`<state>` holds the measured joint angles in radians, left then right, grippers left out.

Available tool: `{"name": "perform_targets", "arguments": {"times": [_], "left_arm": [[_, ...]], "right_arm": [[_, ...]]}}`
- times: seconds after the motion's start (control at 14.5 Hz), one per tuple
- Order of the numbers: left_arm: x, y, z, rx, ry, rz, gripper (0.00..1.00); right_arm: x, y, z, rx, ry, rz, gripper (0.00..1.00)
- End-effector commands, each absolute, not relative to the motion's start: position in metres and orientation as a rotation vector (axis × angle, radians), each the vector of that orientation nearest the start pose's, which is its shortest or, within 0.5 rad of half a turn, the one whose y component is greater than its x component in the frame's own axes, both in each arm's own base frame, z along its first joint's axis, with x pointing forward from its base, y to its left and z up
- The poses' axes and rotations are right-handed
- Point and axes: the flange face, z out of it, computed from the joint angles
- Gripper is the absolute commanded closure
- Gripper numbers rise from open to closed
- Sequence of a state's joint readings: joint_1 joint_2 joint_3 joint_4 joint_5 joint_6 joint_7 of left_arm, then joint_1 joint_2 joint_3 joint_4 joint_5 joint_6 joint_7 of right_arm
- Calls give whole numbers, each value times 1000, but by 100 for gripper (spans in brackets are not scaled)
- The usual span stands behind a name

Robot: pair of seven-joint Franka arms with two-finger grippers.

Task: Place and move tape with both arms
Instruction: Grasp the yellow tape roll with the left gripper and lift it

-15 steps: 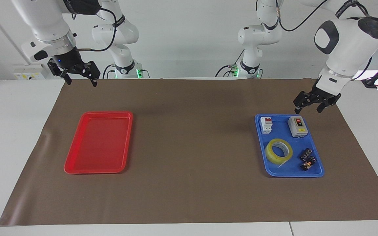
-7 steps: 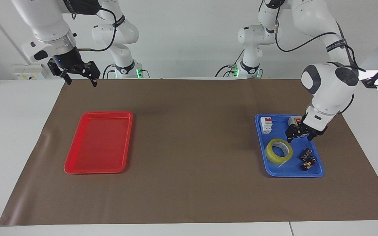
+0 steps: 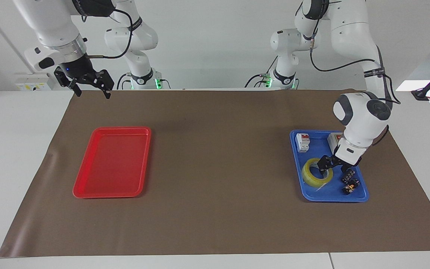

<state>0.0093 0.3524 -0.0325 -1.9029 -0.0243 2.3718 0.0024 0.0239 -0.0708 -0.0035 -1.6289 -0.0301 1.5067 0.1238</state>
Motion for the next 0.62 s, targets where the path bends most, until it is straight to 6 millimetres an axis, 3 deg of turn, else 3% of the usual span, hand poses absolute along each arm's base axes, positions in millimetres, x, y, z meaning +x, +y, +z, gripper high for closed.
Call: {"name": "perform_targets", "arguments": {"times": [0.0, 0.07, 0.14, 0.21, 0.41, 0.55], "left_arm": [[625, -14, 315, -3171, 27, -192, 17], [625, -14, 315, -3171, 25, -192, 39], [625, -14, 315, -3172, 20, -190, 78], [625, -14, 315, -3172, 17, -187, 100], [624, -13, 323, -3171, 16, -190, 100], [621, -12, 344, -3172, 17, -163, 100]], "right_arm": [[521, 5, 631, -3180, 126, 55, 0], [521, 5, 631, -3180, 129, 52, 0], [521, 5, 631, -3180, 129, 55, 0], [521, 5, 631, -3180, 126, 52, 0], [521, 6, 631, -3181, 124, 55, 0], [521, 5, 631, -3180, 126, 52, 0]]}}
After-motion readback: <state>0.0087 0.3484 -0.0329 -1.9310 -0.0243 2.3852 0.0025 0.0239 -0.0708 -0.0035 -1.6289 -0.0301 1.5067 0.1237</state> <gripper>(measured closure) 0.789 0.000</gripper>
